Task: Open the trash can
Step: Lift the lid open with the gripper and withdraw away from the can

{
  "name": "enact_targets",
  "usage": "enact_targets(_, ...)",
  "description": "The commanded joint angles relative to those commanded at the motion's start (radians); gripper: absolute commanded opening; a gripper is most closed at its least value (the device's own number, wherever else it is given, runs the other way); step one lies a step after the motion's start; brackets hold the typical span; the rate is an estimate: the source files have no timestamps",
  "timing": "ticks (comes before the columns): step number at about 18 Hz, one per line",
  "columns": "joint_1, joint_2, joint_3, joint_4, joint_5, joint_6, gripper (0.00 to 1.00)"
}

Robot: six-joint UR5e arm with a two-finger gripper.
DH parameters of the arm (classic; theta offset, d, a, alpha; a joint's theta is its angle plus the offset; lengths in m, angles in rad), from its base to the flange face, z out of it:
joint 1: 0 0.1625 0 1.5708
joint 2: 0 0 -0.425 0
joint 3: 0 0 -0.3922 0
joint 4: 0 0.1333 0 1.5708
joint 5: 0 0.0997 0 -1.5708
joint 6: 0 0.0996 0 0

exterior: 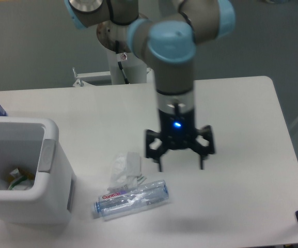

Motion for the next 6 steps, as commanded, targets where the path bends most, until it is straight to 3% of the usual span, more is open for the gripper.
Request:
enact_targets(3, 0.037, -0.005, -0.055, -0.005, 0.018, 0.159, 1.00)
enact_targets(6, 0.051, -0.015, -0.055, -0.009, 0.029, 0.258, 1.00)
